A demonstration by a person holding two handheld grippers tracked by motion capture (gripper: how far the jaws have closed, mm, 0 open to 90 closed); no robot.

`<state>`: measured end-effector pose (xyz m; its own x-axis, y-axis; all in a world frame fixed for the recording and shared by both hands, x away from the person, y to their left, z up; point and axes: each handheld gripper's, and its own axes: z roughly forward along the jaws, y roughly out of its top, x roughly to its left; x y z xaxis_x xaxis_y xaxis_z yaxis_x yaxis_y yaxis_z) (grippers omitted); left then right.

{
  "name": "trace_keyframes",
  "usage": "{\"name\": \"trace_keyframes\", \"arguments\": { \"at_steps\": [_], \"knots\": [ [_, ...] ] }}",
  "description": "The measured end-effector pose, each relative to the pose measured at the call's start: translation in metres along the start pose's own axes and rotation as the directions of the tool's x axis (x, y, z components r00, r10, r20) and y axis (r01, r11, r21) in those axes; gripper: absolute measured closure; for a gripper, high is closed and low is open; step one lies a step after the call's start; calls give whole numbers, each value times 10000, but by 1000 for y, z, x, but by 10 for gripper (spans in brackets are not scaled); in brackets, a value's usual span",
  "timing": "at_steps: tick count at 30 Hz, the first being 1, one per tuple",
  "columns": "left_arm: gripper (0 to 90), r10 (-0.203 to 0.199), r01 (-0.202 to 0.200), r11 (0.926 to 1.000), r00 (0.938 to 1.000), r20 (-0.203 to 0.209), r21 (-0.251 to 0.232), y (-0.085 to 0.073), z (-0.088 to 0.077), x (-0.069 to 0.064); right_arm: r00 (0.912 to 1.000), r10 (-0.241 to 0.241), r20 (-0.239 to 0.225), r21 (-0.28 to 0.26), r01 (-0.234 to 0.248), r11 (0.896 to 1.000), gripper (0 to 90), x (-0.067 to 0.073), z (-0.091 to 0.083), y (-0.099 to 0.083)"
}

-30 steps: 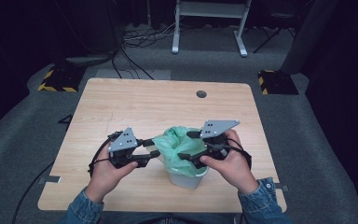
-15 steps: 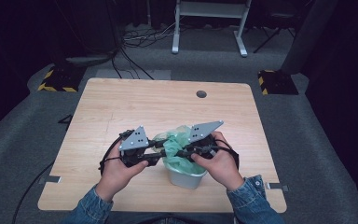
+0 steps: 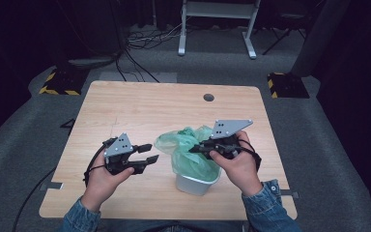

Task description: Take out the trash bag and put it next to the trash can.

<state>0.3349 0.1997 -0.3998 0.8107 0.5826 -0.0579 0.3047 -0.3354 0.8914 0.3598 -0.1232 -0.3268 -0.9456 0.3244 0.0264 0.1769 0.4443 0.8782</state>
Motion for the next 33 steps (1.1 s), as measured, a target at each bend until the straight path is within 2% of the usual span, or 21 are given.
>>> {"name": "trace_keyframes", "arguments": {
  "at_steps": [11, 14, 15, 21, 22, 33],
  "knots": [
    [504, -309, 338, 9979, 9981, -537, 549, -23, -4, 14, 9997, -182, 150, -404, 188, 9990, 893, -2, -12, 19],
    [504, -381, 415, 9977, 9973, -632, 537, -25, -6, 17, 9995, -296, 109, -476, 301, 9984, 893, -3, -10, 26],
    [504, -522, 554, 9970, 9968, -601, 538, -26, -6, 17, 9993, -373, 98, -485, 377, 9981, 893, -3, -9, 29],
    [504, -486, 531, 9969, 9958, -778, 573, -30, -10, 21, 9979, -641, 93, -491, 645, 9967, 893, -1, -7, 46],
    [505, -581, 623, 9966, 9954, -759, 547, -31, -11, 21, 9976, -682, 99, -513, 687, 9963, 892, -1, -7, 49],
    [505, -740, 790, 9954, 9934, -877, 548, -35, -17, 25, 9947, -1016, 136, -877, 1024, 9909, 892, 1, -14, 74]
  ]
}}
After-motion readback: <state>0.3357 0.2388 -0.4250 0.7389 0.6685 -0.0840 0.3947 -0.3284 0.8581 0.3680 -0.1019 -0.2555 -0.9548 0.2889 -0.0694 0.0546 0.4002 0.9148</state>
